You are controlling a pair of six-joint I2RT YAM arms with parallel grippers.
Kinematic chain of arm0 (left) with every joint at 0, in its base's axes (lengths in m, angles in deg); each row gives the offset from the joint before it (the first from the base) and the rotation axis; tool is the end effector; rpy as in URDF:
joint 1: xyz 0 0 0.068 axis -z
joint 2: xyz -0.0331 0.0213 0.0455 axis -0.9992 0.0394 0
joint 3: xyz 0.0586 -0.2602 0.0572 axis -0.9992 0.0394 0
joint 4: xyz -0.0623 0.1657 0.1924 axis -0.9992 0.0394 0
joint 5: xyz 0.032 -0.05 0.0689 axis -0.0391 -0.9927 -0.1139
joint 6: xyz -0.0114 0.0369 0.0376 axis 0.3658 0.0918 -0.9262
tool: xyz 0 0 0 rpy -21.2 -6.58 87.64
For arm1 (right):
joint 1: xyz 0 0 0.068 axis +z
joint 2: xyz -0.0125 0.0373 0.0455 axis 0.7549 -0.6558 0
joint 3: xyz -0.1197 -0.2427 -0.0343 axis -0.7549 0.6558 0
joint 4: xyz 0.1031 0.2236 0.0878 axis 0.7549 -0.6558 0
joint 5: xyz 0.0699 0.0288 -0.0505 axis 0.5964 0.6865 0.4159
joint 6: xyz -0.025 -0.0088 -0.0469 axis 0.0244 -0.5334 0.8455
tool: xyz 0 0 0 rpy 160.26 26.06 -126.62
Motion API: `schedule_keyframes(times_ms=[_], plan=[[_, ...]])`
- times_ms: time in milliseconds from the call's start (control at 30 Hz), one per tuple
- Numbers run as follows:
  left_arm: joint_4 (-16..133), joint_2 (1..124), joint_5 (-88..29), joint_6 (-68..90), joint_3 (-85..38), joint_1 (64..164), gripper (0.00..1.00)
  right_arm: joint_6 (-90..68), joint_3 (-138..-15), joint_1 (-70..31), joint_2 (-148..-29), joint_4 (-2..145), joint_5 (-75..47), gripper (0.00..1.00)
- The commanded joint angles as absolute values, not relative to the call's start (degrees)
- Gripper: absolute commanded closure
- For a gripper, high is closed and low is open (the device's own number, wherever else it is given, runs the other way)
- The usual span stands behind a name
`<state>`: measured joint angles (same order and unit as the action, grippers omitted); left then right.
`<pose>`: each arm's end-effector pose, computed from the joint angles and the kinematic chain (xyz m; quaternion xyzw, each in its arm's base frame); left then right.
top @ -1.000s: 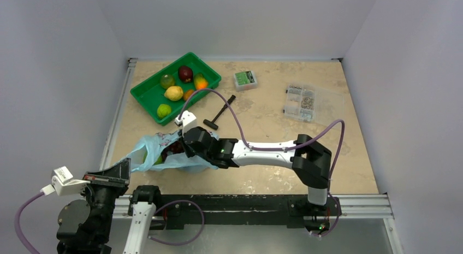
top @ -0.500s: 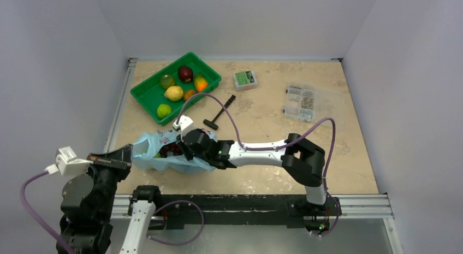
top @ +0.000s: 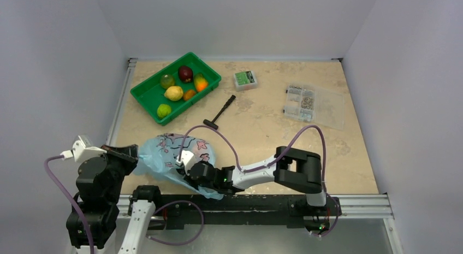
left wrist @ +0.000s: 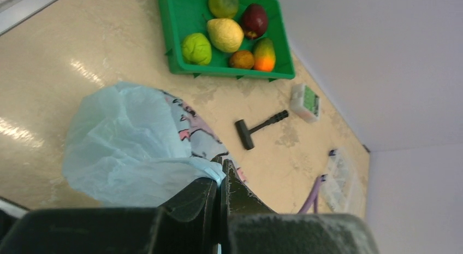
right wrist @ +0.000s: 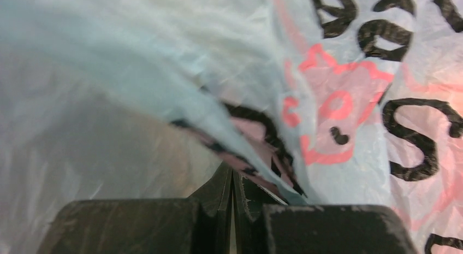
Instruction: Take the fake fruits out of the plastic bag
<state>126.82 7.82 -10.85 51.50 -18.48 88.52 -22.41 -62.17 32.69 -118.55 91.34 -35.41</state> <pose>0.0000 0.0063 0.3879 -0.3963 0.7128 -0.1871 0.5476 0.0679 0.4070 0.1565 -0.4028 0.7642 0.3102 0.3970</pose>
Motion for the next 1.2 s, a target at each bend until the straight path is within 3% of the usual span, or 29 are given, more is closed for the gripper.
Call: schedule_keyframes(times_ms=[0, 100, 233, 467, 600, 633, 733, 1033, 1167], plan=[[130.9, 3.3, -7.0, 46.0, -13.6, 88.3, 1.00, -25.3, -63.7, 31.0, -117.9, 89.6, -36.3, 1.00], [132.4, -0.6, -5.6, 44.0, -12.1, 88.3, 1.00, -26.7, -64.5, 31.0, -111.6, 86.1, -36.6, 0.98], [132.5, -5.7, -4.1, 42.7, -11.4, 88.3, 1.00, -27.2, -65.1, 30.7, -106.5, 84.8, -38.1, 0.80], [132.9, -8.4, -3.6, 42.8, -14.0, 88.3, 0.99, -26.2, -70.1, 26.9, -110.0, 83.0, -43.8, 0.74], [135.7, -6.3, -8.1, 41.1, -17.1, 88.3, 0.41, -26.2, -72.6, 24.3, -112.4, 83.6, -40.4, 0.71], [136.7, -5.6, -9.4, 40.0, -18.1, 88.3, 0.32, -26.0, -73.4, 23.9, -113.1, 83.7, -39.9, 0.70], [140.4, -2.6, -13.1, 35.5, -22.2, 88.3, 0.20, -25.9, -77.3, 22.5, -115.6, 81.7, -39.0, 0.67], [136.4, 10.6, -35.6, 13.3, -30.2, 90.3, 0.10, -26.3, -86.1, 18.6, -120.3, 77.0, -30.8, 0.62], [131.3, 17.7, -36.5, 5.4, -29.5, 92.3, 0.00, -26.3, -87.2, 17.1, -120.4, 75.6, -27.0, 0.64]])
